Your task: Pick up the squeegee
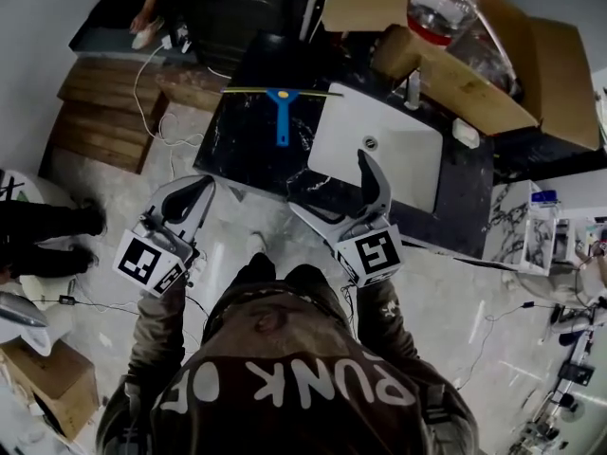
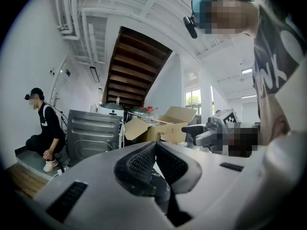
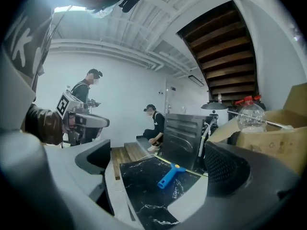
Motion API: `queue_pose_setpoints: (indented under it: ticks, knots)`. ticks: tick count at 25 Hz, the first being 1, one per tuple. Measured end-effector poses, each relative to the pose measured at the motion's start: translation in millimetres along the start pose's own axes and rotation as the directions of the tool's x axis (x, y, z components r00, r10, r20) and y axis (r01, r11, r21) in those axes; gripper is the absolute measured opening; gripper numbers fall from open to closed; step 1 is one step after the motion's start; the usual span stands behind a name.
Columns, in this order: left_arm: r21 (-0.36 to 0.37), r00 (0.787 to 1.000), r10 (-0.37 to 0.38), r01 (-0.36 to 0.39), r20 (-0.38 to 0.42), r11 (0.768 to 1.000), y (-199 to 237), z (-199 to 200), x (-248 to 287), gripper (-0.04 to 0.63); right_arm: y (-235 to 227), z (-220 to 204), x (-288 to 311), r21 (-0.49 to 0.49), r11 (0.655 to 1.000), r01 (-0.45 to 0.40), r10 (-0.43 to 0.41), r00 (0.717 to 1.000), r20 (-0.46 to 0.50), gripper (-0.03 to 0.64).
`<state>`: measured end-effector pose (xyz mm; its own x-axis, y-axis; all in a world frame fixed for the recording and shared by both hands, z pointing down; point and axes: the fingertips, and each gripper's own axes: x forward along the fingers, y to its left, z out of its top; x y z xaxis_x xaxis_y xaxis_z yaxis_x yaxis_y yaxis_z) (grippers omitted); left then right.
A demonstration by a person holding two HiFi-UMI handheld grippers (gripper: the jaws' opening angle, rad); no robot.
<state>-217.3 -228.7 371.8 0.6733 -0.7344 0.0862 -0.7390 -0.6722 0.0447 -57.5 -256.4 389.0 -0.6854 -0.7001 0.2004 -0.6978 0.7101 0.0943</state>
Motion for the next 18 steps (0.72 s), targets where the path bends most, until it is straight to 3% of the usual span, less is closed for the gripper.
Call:
queue_pose_setpoints:
  ticks: [9, 18]
  knots:
    - [0.017, 0.999, -0.037, 0.037, -0.007, 0.999, 40.7, -5.9, 29.7, 0.003, -13.0, -1.7, 45.8, 0.009, 0.999, 0.034, -0.034, 0.999, -0.024, 0.595]
    - [0.026, 0.999, -0.03, 0.031, -0.024, 0.999, 78.7, -8.8, 71.1, 0.003, -54.1, -22.6, 96.9, 0.05, 0.996, 0.067, -0.065, 0.997, -0.044, 0.595]
